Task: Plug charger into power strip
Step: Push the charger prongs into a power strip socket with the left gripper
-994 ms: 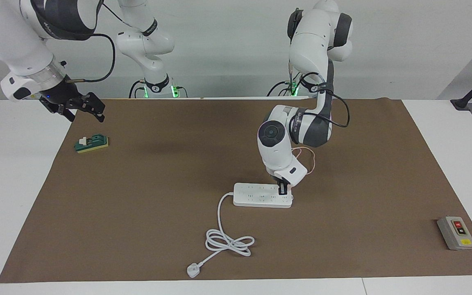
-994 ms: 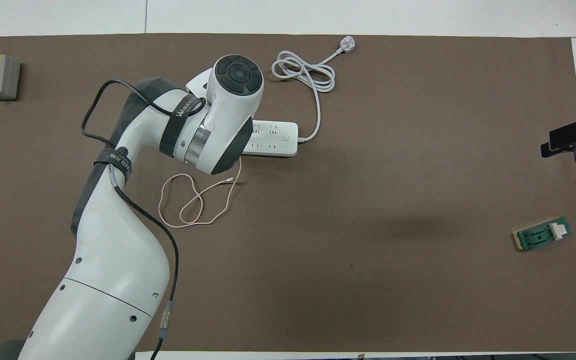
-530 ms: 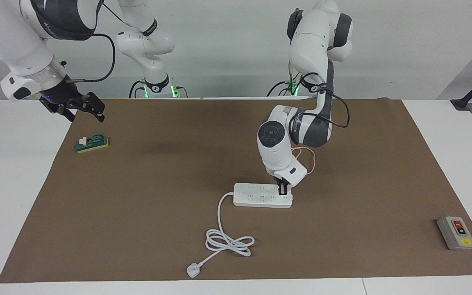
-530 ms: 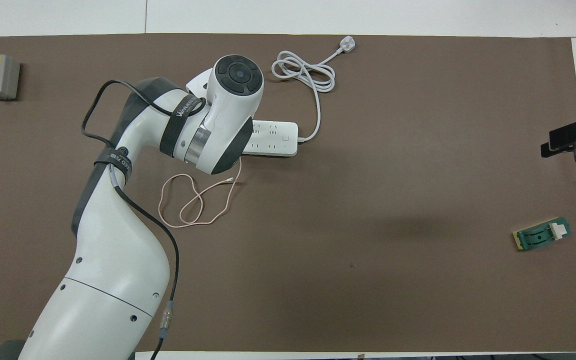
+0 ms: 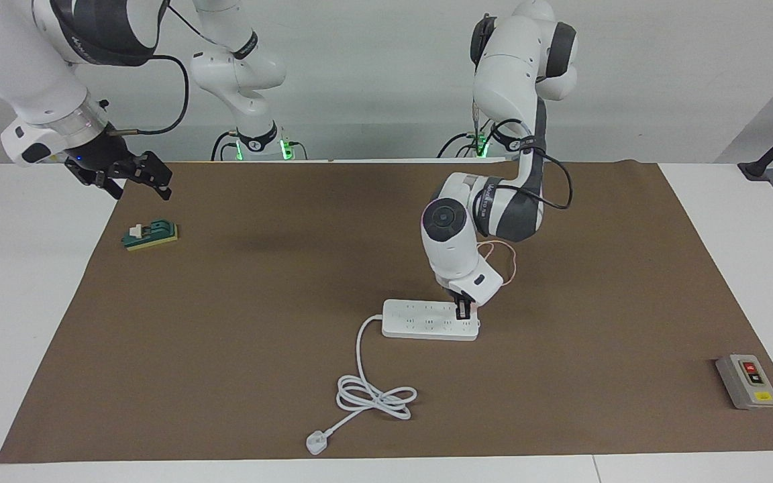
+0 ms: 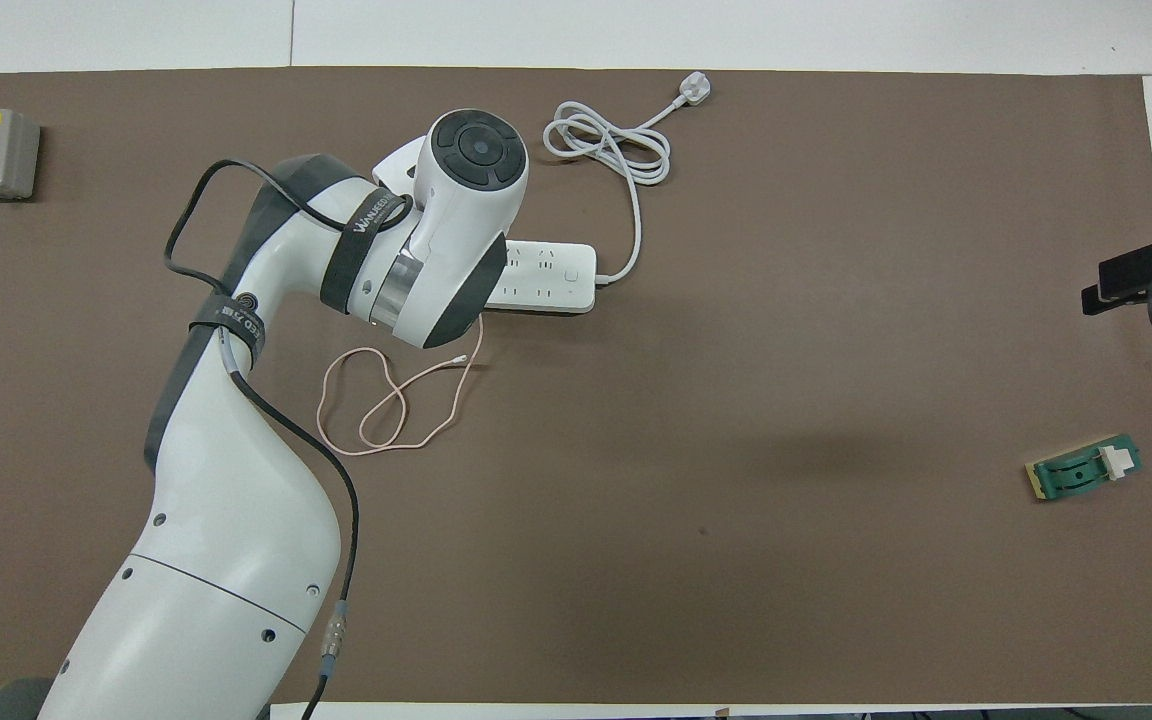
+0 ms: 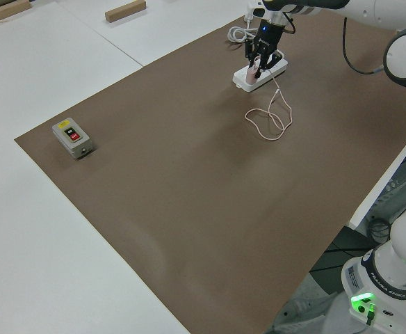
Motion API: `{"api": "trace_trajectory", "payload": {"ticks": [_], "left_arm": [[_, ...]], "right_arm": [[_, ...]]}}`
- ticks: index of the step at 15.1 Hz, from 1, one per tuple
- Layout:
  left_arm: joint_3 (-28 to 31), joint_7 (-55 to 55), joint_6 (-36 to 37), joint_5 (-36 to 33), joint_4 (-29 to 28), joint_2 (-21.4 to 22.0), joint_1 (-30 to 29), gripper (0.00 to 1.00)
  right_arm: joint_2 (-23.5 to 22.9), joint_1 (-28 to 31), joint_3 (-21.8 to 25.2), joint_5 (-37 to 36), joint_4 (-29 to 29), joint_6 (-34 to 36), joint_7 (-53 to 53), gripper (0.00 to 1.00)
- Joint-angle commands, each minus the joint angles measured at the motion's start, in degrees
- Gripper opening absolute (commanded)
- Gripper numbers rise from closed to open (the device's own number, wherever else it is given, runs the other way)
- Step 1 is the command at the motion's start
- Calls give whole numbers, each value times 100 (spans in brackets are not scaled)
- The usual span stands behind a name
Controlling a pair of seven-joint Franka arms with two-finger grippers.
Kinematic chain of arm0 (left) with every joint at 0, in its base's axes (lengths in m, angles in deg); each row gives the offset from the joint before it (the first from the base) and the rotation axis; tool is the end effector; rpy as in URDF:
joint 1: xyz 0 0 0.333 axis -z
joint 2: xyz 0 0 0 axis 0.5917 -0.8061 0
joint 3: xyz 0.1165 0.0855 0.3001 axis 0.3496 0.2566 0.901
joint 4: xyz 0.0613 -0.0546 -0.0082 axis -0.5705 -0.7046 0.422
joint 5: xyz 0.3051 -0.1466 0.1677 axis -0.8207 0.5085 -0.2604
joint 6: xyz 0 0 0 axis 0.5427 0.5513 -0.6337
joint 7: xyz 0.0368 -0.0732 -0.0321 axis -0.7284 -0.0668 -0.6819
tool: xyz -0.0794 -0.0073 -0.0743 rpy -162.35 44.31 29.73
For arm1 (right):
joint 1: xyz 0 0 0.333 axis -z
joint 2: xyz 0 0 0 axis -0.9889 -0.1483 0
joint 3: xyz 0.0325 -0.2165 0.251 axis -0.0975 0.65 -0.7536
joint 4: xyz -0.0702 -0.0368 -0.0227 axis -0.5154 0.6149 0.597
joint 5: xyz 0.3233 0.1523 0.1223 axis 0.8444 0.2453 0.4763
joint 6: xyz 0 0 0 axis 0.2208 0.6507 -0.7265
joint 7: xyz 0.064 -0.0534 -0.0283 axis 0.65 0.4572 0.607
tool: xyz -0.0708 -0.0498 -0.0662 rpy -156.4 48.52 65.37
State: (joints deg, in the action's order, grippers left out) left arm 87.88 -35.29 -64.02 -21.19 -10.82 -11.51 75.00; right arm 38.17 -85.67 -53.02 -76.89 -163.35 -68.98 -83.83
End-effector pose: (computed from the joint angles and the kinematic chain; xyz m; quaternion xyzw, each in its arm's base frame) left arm 0.6162 -0.3455 0.3539 -0.7528 -0.6451 -0.0788 0.1044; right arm 0.5446 -0.0646 0.6108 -0.9968 0.0548 0.0441 0.0389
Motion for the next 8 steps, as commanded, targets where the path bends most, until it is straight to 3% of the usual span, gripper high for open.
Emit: {"api": "trace_trajectory", "payload": {"ticks": [1, 8], "left_arm": [[23, 17, -282, 99, 71, -488, 4, 0], [23, 26, -361, 99, 62, -585, 13, 0]], "right_arm": [[29, 59, -46, -103, 25, 111, 79, 100], [29, 59, -37, -103, 25, 111, 79, 100]]}}
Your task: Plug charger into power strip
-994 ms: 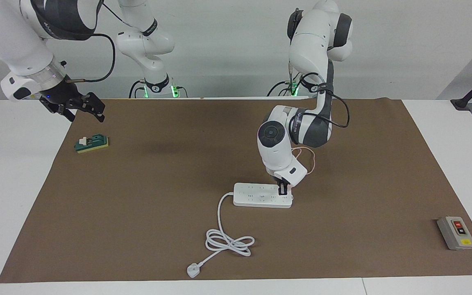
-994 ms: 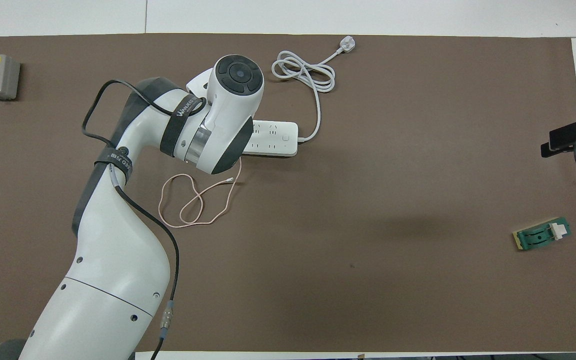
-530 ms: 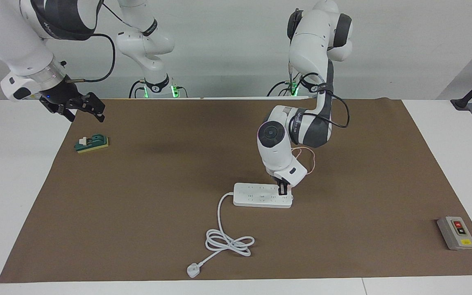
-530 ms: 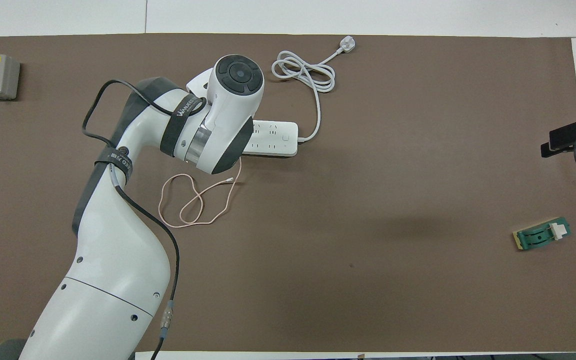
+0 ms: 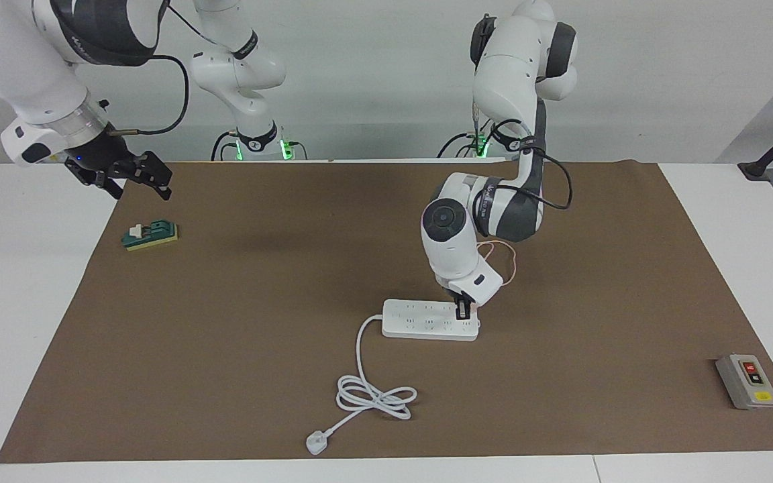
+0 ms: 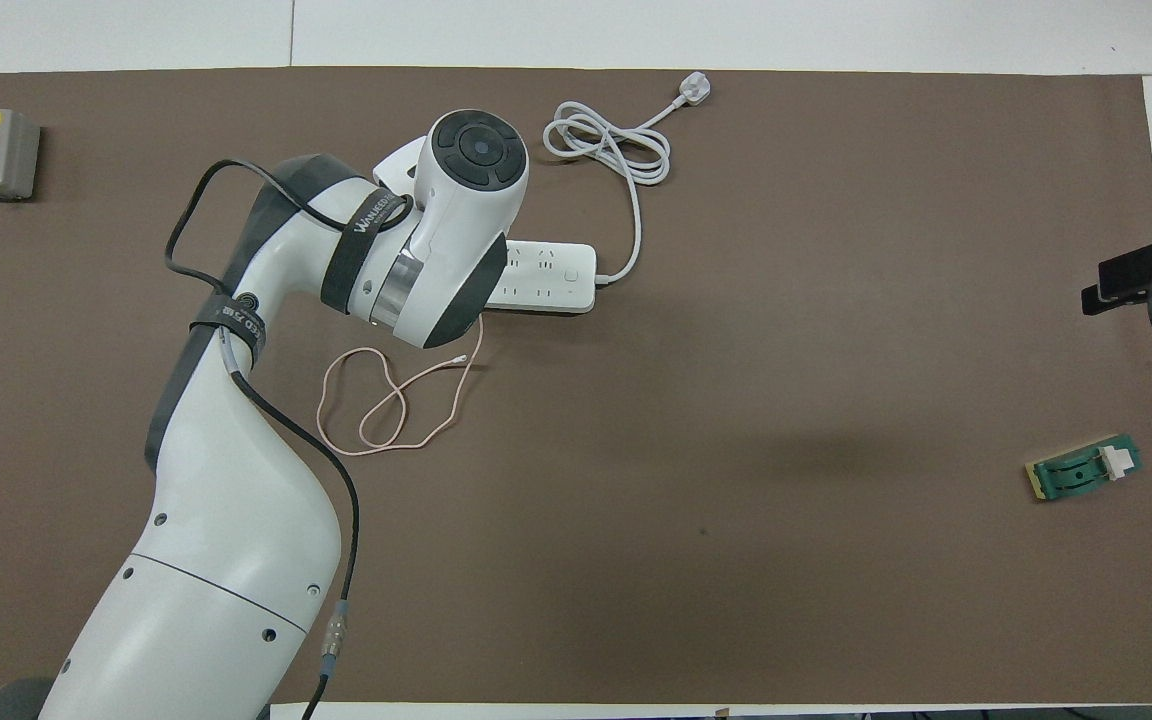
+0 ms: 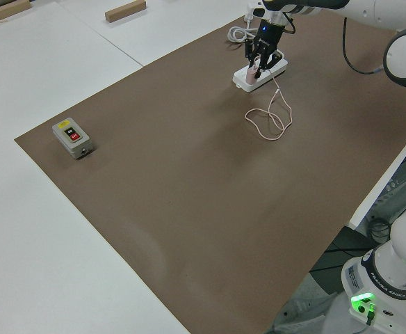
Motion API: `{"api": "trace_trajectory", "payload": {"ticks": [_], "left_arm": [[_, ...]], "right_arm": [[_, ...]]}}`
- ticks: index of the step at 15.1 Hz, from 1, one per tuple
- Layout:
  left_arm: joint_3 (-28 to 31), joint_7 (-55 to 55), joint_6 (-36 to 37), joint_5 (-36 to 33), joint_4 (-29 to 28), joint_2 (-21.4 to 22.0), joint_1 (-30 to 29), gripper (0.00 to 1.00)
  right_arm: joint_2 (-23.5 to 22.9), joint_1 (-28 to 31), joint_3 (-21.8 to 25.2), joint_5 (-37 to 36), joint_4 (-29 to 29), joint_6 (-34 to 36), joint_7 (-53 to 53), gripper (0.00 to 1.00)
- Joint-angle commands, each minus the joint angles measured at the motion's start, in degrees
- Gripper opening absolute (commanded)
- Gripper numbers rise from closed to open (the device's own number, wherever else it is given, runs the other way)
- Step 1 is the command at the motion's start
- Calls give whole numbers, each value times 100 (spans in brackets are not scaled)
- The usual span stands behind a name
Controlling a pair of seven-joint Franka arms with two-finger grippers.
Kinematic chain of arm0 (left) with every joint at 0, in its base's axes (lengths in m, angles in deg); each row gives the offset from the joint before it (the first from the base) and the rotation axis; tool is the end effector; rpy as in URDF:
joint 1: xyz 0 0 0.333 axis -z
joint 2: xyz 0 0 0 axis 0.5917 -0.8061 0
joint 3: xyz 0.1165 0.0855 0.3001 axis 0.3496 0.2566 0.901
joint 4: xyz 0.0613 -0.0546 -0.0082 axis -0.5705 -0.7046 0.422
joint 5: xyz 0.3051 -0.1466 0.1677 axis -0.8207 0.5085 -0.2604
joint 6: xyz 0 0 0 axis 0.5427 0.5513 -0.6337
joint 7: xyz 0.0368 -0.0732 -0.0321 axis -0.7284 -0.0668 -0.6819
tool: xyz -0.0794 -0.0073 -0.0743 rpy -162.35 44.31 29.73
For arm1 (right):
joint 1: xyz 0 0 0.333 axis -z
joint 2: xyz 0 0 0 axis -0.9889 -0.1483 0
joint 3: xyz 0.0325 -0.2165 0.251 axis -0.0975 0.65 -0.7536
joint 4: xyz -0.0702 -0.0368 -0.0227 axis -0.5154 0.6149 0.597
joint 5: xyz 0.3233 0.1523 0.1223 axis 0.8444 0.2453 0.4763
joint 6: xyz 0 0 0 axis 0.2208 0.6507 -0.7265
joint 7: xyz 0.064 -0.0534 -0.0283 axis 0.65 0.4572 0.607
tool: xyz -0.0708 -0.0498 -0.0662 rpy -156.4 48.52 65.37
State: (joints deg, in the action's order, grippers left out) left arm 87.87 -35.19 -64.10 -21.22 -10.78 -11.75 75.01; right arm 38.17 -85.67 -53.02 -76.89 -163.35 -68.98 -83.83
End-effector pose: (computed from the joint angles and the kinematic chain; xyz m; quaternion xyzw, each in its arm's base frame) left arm 0.6164 -0.3459 0.3514 -0.7536 -0.6440 -0.0789 0.1055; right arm 0.5446 -0.0646 0.6108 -0.9968 0.0548 0.0441 0.0389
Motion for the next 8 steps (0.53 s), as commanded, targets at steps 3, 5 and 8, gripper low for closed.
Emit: {"api": "trace_trajectory", "payload": {"ticks": [3, 5, 8], "left_arm": [[24, -2, -440, 102, 58, -588, 3, 0], [24, 7, -406, 111, 67, -553, 3, 0], [24, 42, -361, 111, 93, -457, -6, 0]], "right_arm": [[20, 59, -37, -103, 25, 111, 79, 100], [29, 59, -37, -103, 25, 111, 79, 100], [29, 59, -37, -103, 25, 111, 79, 100]]}}
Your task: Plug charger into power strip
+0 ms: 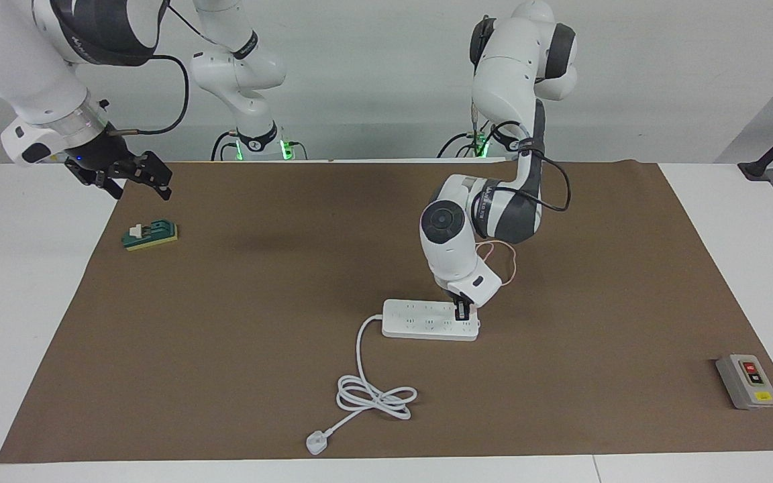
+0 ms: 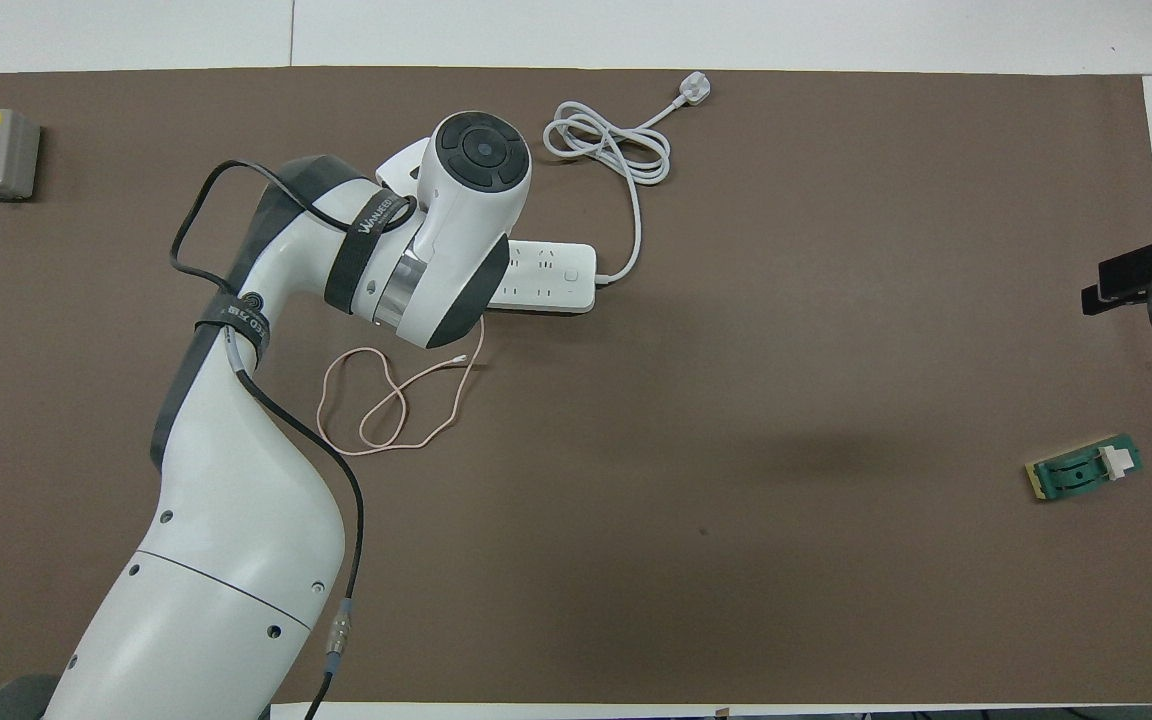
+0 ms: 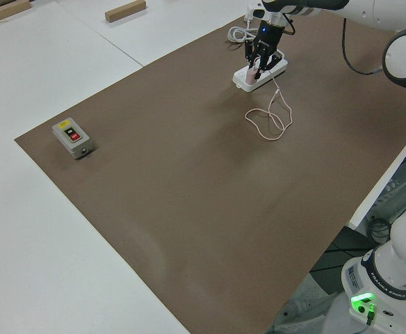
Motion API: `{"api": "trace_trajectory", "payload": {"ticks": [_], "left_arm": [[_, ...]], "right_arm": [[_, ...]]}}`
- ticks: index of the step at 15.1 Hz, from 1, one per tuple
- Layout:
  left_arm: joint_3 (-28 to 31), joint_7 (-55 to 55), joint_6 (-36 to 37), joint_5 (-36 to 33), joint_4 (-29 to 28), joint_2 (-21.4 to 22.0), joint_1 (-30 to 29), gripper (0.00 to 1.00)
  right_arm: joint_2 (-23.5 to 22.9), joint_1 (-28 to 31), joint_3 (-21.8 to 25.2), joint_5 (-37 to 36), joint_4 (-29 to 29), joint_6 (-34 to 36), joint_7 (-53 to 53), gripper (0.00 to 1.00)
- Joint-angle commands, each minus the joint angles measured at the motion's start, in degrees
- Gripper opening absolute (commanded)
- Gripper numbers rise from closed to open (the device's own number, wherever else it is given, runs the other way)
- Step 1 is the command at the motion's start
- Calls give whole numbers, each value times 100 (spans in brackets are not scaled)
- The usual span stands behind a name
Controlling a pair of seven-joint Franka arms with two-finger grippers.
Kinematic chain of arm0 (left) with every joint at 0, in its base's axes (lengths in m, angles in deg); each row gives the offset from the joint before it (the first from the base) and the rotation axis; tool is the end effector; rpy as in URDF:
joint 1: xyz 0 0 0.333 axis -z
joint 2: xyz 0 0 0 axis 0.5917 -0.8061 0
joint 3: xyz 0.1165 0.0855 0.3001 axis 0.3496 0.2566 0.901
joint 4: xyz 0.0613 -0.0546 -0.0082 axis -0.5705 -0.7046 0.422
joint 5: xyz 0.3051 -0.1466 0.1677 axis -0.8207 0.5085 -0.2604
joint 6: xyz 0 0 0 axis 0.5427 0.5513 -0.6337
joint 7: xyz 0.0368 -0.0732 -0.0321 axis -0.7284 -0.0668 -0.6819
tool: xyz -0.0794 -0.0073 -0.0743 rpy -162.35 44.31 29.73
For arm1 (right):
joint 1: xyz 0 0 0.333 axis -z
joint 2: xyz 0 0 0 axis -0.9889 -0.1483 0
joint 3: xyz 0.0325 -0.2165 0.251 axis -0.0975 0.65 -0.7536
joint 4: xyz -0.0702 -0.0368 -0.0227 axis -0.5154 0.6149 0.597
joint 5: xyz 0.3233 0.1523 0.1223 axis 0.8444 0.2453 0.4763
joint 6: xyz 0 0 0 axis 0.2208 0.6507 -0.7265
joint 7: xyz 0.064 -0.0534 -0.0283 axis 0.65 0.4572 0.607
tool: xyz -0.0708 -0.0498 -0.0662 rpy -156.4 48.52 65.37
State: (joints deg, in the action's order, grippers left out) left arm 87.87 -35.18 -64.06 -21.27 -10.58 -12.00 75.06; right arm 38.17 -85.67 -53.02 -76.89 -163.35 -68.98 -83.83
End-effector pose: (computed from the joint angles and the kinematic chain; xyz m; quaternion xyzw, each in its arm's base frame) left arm 0.6167 -0.3469 0.3499 -0.7541 -0.6432 -0.0794 0.1065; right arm 0.5446 -0.0646 0.6108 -0.9968 0.0548 0.0441 0.0389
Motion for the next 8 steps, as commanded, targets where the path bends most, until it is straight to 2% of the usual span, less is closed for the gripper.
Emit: {"api": "trace_trajectory", "payload": {"ticks": [1, 5, 6, 8], "left_arm": [[24, 50, -366, 107, 66, -379, -11, 0], [33, 278, -190, 256, 65, -80, -20, 0], [33, 287, -164, 309, 65, -53, -20, 31], [41, 296, -155, 300, 65, -10, -11, 66]], "right_arm": [[29, 59, -37, -103, 25, 111, 79, 100], [29, 59, -37, -103, 25, 111, 79, 100], [29, 59, -37, -103, 25, 111, 79, 100], [29, 59, -46, -103, 25, 111, 79, 100]]}}
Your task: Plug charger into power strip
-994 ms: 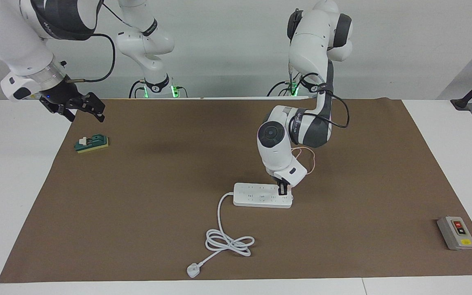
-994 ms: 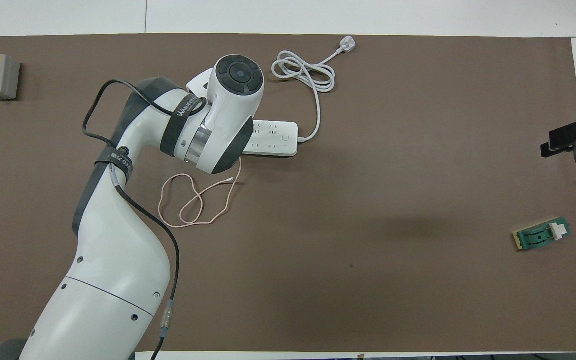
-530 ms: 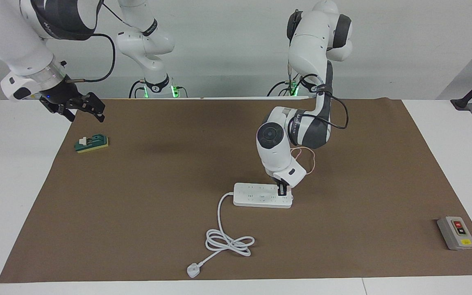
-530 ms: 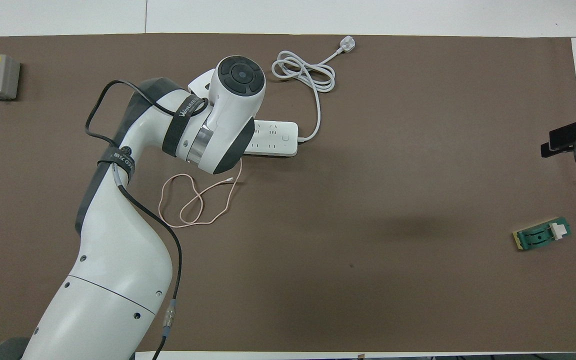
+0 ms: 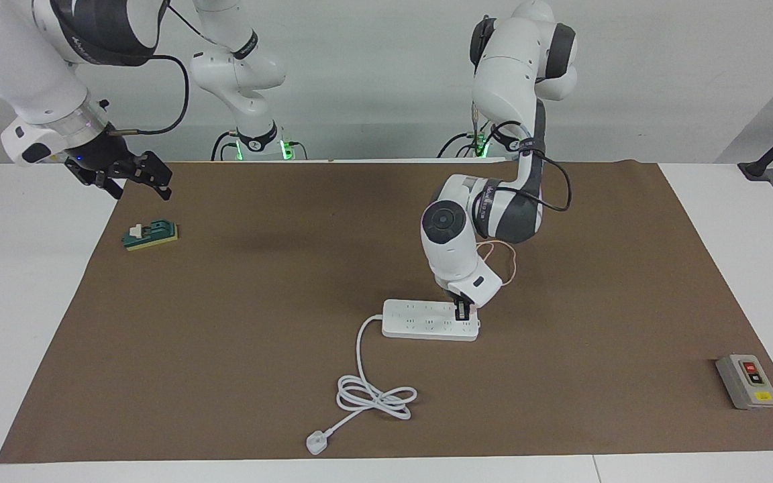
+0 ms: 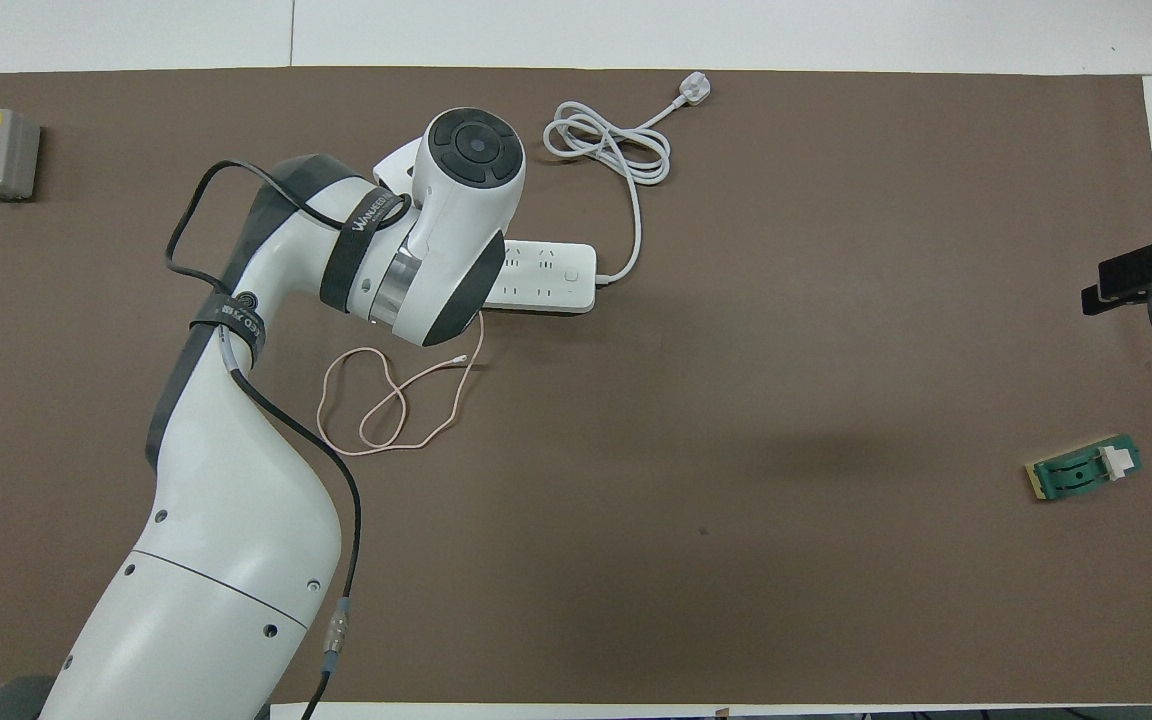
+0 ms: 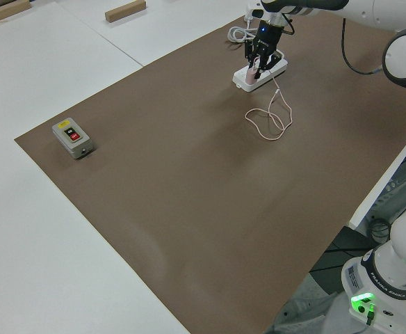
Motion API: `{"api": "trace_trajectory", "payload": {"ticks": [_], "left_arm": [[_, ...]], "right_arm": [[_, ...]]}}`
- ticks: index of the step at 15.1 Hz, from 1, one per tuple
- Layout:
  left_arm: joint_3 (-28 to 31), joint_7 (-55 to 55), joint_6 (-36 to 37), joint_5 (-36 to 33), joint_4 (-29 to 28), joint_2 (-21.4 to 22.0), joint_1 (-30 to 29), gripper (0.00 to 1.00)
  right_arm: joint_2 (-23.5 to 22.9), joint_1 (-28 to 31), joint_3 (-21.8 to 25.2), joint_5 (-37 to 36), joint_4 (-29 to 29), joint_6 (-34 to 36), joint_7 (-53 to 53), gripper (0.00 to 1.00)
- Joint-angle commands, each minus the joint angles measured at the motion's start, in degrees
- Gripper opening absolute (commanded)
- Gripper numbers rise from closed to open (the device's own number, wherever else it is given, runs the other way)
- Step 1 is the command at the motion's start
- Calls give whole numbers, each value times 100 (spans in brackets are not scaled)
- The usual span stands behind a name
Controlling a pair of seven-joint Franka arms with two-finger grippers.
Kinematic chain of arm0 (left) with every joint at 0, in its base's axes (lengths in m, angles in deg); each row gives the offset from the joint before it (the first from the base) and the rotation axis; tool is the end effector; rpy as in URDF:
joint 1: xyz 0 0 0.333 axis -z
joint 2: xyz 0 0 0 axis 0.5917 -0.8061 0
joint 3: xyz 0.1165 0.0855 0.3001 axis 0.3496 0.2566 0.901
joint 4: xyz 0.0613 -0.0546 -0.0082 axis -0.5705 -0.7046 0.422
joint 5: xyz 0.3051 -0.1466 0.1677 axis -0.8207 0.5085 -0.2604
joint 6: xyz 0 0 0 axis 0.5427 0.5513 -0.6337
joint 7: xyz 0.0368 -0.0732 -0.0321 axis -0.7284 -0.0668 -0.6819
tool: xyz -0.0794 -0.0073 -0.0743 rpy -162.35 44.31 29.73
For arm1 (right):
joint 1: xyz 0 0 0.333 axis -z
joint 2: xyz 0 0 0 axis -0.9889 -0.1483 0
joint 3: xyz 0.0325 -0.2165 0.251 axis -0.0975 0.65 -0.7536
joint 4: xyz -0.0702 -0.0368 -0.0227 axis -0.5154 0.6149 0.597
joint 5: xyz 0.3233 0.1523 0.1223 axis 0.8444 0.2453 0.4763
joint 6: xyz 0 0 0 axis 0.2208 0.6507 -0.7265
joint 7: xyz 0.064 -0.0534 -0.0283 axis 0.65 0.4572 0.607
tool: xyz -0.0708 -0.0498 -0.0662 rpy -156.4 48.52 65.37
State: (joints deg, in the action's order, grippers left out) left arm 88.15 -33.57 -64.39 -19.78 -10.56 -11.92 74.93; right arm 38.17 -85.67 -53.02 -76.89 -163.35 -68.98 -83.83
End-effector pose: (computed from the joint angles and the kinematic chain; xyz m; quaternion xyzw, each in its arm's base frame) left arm 0.6183 -0.3453 0.3513 -0.7593 -0.6392 -0.0688 0.1003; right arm 0.5446 -0.0646 0.6108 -0.9968 0.0548 0.0441 0.0389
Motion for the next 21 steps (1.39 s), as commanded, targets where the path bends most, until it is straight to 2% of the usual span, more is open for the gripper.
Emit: {"api": "trace_trajectory", "payload": {"ticks": [1, 6, 9, 12, 16, 19, 21], "left_arm": [[13, 135, -104, 160, 63, 0, -7, 79], [13, 231, 132, 169, 63, 377, -7, 82], [13, 355, 536, 169, 80, 650, 2, 82], [30, 696, 651, 169, 72, 1159, -7, 82], [100, 2310, 1353, 221, 72, 1879, -156, 81], [92, 3908, 1687, 221, 81, 2398, -673, 80], [100, 5402, 2083, 221, 81, 2662, -1060, 80]], "right_arm": [[29, 59, -37, -103, 25, 111, 79, 100], [29, 59, -37, -103, 25, 111, 79, 100], [29, 59, -37, -103, 25, 111, 79, 100], [29, 59, -37, -103, 25, 111, 79, 100], [29, 59, -46, -103, 25, 111, 79, 100], [29, 59, -37, -103, 25, 111, 79, 100], [29, 59, -37, -103, 25, 111, 79, 100]]}}
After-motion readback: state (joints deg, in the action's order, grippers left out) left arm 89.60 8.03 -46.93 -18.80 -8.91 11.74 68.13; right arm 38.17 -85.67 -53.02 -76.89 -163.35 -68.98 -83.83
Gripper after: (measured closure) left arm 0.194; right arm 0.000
